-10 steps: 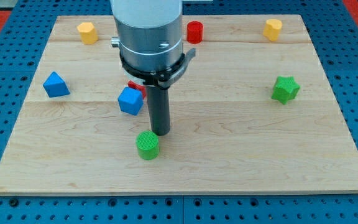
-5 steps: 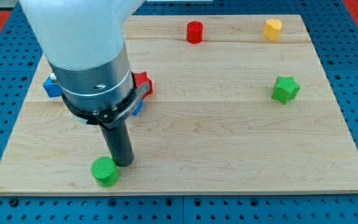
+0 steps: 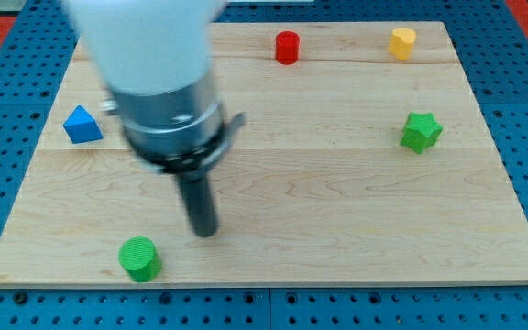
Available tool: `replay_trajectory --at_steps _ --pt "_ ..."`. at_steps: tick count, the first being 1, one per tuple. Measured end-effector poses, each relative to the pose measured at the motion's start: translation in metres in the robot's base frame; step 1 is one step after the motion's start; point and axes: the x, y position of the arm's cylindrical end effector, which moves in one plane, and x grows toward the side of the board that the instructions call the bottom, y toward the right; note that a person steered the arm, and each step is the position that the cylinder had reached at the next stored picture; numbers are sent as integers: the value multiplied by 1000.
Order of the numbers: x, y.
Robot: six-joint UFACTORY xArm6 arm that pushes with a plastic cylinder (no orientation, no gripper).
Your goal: Push the green circle towards bottom left
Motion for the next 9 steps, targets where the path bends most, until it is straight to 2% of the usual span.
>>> replay_trajectory --at_steps 1,2,4,6,9 --pt "43 6" --pt "69 4" --pt "69 -22" --pt "70 -100" --pt "41 -98"
